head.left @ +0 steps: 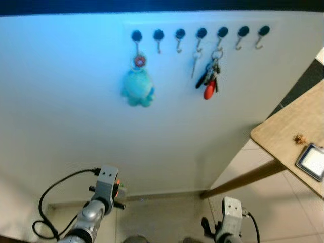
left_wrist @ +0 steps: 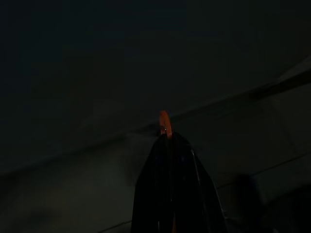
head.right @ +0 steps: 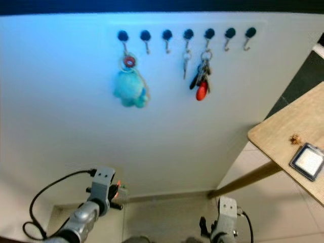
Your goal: Hang keys on a hook
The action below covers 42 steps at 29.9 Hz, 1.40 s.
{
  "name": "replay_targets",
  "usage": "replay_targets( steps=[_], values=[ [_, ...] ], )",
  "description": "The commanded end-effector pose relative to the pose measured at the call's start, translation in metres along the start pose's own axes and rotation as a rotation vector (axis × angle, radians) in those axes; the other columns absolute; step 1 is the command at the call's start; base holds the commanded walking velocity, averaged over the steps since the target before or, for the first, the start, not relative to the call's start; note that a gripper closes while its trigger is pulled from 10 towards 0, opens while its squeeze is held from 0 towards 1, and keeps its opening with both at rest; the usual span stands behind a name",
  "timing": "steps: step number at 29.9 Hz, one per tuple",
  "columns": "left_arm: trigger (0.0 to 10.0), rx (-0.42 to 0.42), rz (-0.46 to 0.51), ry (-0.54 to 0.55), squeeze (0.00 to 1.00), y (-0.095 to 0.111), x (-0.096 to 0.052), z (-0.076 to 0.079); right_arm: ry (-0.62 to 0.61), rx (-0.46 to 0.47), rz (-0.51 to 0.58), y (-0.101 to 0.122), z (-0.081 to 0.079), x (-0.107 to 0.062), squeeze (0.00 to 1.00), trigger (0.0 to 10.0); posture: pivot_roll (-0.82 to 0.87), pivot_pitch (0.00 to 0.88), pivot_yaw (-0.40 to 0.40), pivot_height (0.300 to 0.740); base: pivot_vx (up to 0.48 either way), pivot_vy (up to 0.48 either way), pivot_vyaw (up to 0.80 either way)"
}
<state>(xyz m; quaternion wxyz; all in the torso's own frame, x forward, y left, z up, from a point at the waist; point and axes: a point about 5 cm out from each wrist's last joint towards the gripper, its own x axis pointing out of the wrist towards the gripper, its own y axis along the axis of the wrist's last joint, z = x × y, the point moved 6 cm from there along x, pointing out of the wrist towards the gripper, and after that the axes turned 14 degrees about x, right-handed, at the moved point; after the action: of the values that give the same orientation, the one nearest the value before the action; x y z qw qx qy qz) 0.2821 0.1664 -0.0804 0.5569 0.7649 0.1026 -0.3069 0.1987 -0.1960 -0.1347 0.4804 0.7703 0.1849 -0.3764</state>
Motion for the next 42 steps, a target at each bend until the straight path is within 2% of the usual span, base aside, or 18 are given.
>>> replay_targets(
  steps=[1,6,10,16,19,20,22,23,26,29,30,31,32,35,36,37,40,42],
  values=[
    [10.0,-0.029,-0.018,0.025,0.0,-0.006,-0.002,-0.001,-0.005,-0.008,-0.002,0.001,0.002,0.0,0.0,10.0,0.06,0.066,-0.002,0.74,0.0,0.0,0.0],
    [10.0,-0.017,-0.032,0.067,0.0,-0.006,-0.001,-0.009,0.002,-0.008,0.0,0.002,0.002,0.0,0.0,10.0,0.06,0.061,-0.002,0.74,0.0,0.0,0.0],
    [10.0,-0.053,-0.032,0.123,0.0,-0.005,-0.002,-0.02,0.02,-0.01,0.028,0.01,-0.002,0.002,0.0,10.0,0.06,0.059,-0.001,0.74,0.0,0.0,0.0],
    [10.0,-0.056,-0.03,0.135,0.0,-0.004,-0.002,-0.024,0.045,-0.026,0.058,0.019,-0.008,0.003,0.0,10.0,0.05,0.051,0.001,0.74,0.0,0.0,0.0],
    [10.0,-0.003,0.048,0.08,0.0,0.009,-0.003,-0.024,0.189,-0.123,0.183,0.047,-0.036,0.002,0.0,10.0,0.05,0.045,-0.002,0.74,0.0,0.0,0.0],
    [10.0,-0.003,0.048,0.08,0.0,0.009,-0.003,-0.024,0.189,-0.123,0.183,0.047,-0.036,0.002,0.0,10.0,0.05,0.045,-0.002,0.74,0.0,0.0,0.0],
    [10.0,0.061,0.169,-0.033,0.0,0.028,-0.006,-0.014,0.274,-0.158,0.28,0.068,-0.051,-0.002,0.0,10.0,0.04,0.043,-0.003,0.74,0.0,0.0,0.0],
    [10.0,0.061,0.169,-0.033,0.0,0.028,-0.006,-0.014,0.274,-0.158,0.28,0.068,-0.051,-0.002,0.0,10.0,0.04,0.043,-0.003,0.74,0.0,0.0,0.0],
    [10.0,0.171,0.462,-0.256,0.0,0.069,-0.03,0.007,0.355,-0.136,0.434,0.104,-0.063,-0.013,0.0,10.0,0.03,0.039,-0.012,0.74,0.0,0.0,0.0],
    [10.0,0.209,0.517,-0.314,0.0,0.078,-0.038,0.01,0.377,-0.139,0.496,0.117,-0.067,-0.019,0.0,10.0,0.03,0.039,-0.016,0.74,0.0,0.0,0.0],
    [10.0,0.257,0.566,-0.351,0.0,0.09,-0.045,0.011,0.404,-0.152,0.561,0.13,-0.073,-0.026,0.0,10.0,0.03,0.038,-0.018,0.74,0.0,0.0,0.0],
    [10.0,0.33,0.639,-0.391,0.0,0.111,-0.057,0.009,0.456,-0.19,0.662,0.148,-0.084,-0.04,0.0,10.0,0.03,0.037,-0.021,0.74,0.0,0.0,0.0],
    [10.0,0.33,0.639,-0.391,0.0,0.111,-0.057,0.009,0.456,-0.19,0.662,0.148,-0.084,-0.04,0.0,10.0,0.03,0.037,-0.021,0.74,0.0,0.0,0.0],
    [10.0,0.429,0.73,-0.431,0.0,0.142,-0.074,0.006,0.513,-0.226,0.774,0.165,-0.096,-0.059,0.0,10.0,0.03,0.038,-0.024,0.74,0.0,0.0,0.0],
    [10.0,0.429,0.73,-0.431,0.0,0.142,-0.074,0.006,0.513,-0.226,0.774,0.165,-0.096,-0.059,0.0,10.0,0.03,0.038,-0.024,0.74,0.0,0.0,0.0],
    [10.0,0.51,0.791,-0.433,0.0,0.168,-0.083,0.0,0.538,-0.228,0.851,0.178,-0.102,-0.074,0.0,10.0,0.03,0.039,-0.024,0.74,0.0,0.0,0.0],
    [10.0,0.529,0.809,-0.437,0.0,0.174,-0.087,-0.001,0.546,-0.224,0.87,0.181,-0.104,-0.077,0.0,10.0,0.03,0.039,-0.024,0.74,0.0,0.0,0.0],
    [10.0,0.552,0.876,-0.44,0.0,0.198,-0.097,-0.005,0.588,-0.196,0.911,0.19,-0.113,-0.089,0.0,10.0,0.03,0.041,-0.02,0.74,0.0,0.0,0.0]
  ],
)
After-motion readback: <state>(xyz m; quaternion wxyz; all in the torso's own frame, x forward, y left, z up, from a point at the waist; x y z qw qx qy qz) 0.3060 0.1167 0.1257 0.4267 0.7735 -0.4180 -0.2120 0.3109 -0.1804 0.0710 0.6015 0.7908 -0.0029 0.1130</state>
